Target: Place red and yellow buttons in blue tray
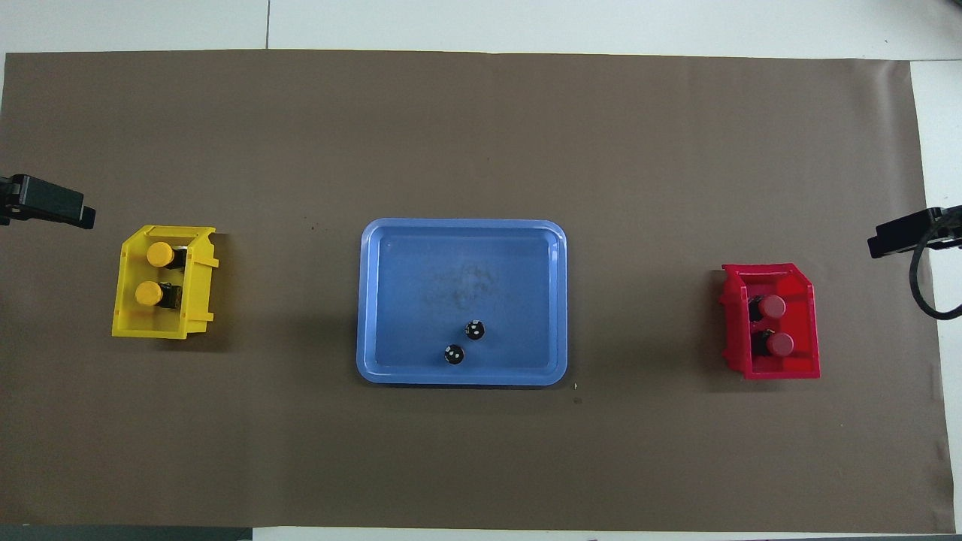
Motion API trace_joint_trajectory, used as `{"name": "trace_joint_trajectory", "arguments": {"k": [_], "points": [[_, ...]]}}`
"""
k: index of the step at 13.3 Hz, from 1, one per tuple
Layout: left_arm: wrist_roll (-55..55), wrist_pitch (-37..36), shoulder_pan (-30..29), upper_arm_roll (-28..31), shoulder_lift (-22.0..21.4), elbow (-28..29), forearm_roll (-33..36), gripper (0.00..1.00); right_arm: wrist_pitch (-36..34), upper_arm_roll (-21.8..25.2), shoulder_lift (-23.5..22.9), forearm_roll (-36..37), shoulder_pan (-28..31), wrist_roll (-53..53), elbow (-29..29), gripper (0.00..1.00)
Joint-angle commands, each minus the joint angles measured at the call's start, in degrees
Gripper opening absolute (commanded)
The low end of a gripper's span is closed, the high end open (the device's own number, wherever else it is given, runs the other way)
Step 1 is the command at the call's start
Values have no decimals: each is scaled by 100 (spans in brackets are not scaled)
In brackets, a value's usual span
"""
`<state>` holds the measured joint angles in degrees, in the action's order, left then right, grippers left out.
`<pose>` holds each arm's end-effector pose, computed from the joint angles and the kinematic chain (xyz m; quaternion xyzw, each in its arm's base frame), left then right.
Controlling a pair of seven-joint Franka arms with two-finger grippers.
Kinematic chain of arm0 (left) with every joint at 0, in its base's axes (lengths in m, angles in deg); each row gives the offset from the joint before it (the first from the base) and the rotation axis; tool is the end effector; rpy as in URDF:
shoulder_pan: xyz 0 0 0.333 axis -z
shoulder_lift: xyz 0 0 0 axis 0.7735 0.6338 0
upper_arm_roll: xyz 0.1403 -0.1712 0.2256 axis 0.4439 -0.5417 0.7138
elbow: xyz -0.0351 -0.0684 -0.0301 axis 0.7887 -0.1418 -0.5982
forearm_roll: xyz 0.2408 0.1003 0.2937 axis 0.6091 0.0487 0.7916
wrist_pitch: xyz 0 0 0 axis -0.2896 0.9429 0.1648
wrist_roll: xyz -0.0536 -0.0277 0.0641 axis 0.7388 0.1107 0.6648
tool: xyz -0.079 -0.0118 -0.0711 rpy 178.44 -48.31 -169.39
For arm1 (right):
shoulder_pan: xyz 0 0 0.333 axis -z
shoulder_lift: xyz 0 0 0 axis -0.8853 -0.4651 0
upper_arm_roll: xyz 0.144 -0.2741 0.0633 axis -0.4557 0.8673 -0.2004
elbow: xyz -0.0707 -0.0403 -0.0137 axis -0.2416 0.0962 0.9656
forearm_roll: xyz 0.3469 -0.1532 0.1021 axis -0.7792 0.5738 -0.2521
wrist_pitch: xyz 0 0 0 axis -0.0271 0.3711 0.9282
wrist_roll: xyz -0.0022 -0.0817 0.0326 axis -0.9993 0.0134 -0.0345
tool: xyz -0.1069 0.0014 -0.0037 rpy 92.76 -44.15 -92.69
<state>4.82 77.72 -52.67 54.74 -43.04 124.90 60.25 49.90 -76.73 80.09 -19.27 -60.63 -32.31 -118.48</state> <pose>0.5594 -0.0226 0.6180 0.9969 -0.0739 -0.0131 0.0217 0.5369 -0.0510 0.6111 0.9985 0.0409 -0.0372 0.0024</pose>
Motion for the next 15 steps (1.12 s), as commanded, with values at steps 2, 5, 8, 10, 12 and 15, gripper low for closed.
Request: {"name": "trace_joint_trajectory", "arguments": {"k": [2,5,8,10,12,15], "points": [[-41,-12,33,40,-54,66,-41,100,-23,-2,46,-40,2,66,-10,100],[-24,-12,33,40,-54,66,-41,100,-14,-2,81,-40,2,74,-80,100],[-6,163,-20,49,-54,101,-41,100,-14,-2,81,-31,20,22,-80,100],[3,190,15,49,-54,119,-41,100,30,-2,64,-31,2,39,-71,100],[-41,225,-11,49,-80,197,-32,100,13,-2,72,-31,2,39,-71,100],[-41,357,-20,49,-177,382,-41,100,100,-2,99,-31,2,48,-184,100]]}}
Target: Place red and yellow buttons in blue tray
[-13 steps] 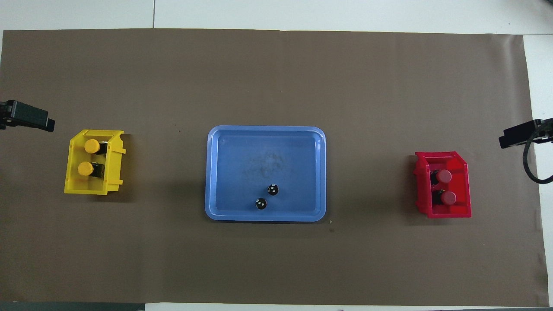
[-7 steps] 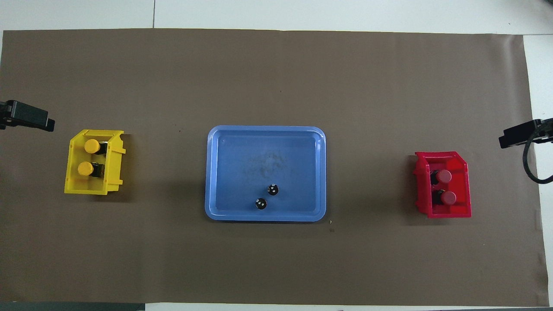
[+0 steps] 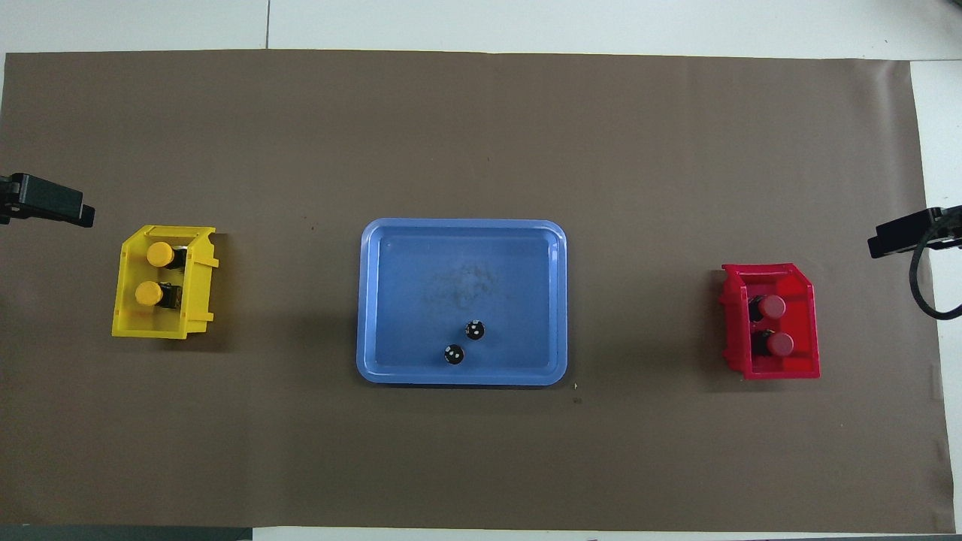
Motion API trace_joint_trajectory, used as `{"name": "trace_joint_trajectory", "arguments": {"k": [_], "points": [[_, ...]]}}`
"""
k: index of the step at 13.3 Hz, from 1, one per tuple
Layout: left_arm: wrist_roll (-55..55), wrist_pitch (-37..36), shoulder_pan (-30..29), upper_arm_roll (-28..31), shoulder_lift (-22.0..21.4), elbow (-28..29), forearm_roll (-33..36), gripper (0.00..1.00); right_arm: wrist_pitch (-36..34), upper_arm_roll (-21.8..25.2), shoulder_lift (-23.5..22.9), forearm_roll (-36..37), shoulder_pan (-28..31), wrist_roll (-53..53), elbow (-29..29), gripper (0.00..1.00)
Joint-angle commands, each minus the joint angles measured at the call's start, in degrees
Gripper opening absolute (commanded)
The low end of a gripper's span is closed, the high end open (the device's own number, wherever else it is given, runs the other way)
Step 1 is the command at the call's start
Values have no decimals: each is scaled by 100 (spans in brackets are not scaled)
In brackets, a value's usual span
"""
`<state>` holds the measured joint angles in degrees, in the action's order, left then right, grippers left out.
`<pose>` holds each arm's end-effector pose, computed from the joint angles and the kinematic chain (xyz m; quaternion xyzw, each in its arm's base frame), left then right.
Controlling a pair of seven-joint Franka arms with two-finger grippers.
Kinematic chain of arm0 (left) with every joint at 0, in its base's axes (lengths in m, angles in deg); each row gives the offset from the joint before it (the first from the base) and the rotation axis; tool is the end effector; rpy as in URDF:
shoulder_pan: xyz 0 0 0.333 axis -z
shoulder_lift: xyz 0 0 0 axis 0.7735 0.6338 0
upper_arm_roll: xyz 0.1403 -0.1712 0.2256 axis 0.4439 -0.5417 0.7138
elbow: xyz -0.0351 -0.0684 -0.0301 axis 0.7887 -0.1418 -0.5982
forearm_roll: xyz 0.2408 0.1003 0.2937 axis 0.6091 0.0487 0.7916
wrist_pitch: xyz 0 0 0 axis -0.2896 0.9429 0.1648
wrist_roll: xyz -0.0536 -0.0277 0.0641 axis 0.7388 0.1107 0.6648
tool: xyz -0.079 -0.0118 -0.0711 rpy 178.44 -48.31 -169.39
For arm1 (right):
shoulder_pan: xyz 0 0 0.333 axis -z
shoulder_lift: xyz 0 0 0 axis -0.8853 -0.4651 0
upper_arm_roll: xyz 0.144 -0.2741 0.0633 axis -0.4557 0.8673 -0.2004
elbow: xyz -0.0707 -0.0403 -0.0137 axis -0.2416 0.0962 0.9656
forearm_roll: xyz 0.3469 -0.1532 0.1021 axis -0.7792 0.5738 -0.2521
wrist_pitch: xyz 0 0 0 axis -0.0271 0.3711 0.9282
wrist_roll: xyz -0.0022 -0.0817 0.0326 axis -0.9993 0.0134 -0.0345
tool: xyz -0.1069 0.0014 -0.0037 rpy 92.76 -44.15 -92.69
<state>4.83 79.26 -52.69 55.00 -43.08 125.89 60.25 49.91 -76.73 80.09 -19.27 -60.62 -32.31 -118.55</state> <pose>0.5617 -0.0199 0.6126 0.9972 -0.0709 -0.0079 0.0214 0.5368 -0.0511 0.6106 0.9985 0.0408 -0.0377 0.0023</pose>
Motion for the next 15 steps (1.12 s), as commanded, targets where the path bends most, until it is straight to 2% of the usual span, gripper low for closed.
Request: {"name": "trace_joint_trajectory", "arguments": {"k": [1,3,6,15], "points": [[-42,194,-27,23,-181,284,-41,100,204,-2,150,-39,1,48,-309,100],[-42,194,-36,31,-181,284,-41,100,371,-2,238,-40,10,57,-537,100],[-7,290,-44,31,-199,362,-32,100,872,-2,563,-40,10,66,-1275,100],[-42,1099,-62,67,-595,1338,-32,100,820,-2,564,-40,1,83,-1242,100]]}}
